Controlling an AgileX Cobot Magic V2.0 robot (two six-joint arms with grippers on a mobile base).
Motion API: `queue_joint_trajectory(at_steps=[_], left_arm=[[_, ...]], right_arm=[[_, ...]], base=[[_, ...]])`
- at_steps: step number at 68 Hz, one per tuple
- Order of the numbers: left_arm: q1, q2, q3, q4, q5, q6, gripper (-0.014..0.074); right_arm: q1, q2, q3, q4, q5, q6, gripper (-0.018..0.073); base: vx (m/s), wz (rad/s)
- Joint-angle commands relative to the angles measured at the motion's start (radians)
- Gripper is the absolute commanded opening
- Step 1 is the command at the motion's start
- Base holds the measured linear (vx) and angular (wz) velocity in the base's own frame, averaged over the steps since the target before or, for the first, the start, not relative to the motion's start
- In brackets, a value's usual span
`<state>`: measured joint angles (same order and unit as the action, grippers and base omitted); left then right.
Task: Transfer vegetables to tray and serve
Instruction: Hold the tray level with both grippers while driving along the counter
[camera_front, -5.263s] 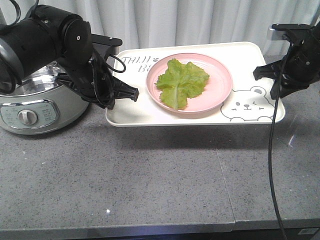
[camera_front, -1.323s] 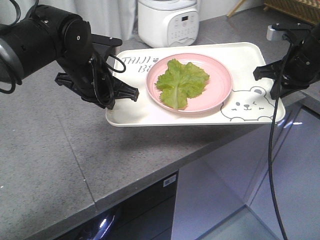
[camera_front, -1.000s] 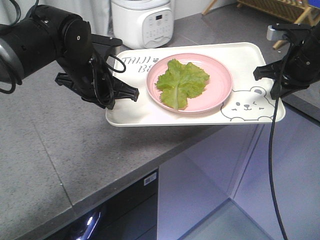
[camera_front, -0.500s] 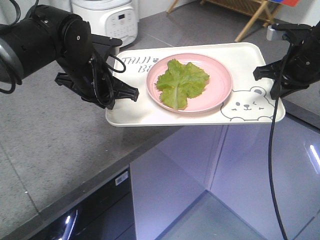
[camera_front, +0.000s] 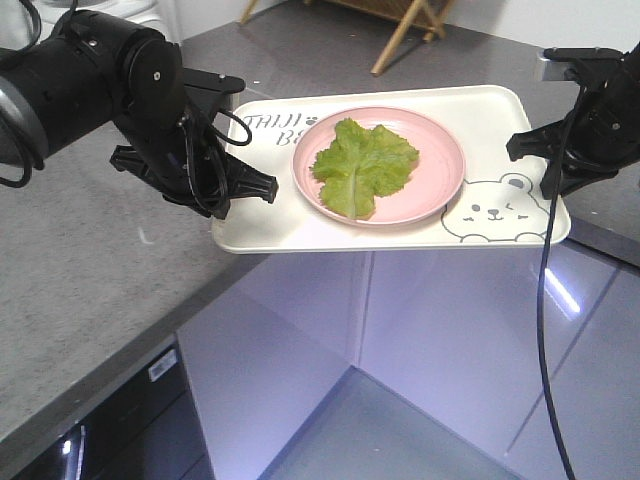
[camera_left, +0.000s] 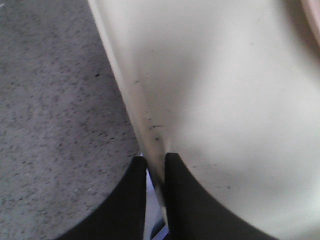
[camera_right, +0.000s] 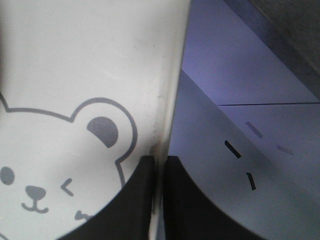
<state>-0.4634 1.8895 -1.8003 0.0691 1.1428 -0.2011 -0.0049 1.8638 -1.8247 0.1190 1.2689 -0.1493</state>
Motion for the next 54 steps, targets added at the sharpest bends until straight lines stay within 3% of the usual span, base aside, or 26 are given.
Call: queue_joint_trajectory(at_steps=[1,54], left_arm=[[-0.024,-0.067,-0.041,-0.069,-0.086,0.025,-0.0006],[-0.024,-0.067,-0.041,-0.069,-0.086,0.025,-0.0006]], right_arm=[[0.014,-0.057,-0.026,0.074,0.013,-0.031,-0.001],[0.014,-0.057,-0.026,0.074,0.013,-0.031,-0.001]], base=[[-0.02,-0.35],[-0.03,-0.35]])
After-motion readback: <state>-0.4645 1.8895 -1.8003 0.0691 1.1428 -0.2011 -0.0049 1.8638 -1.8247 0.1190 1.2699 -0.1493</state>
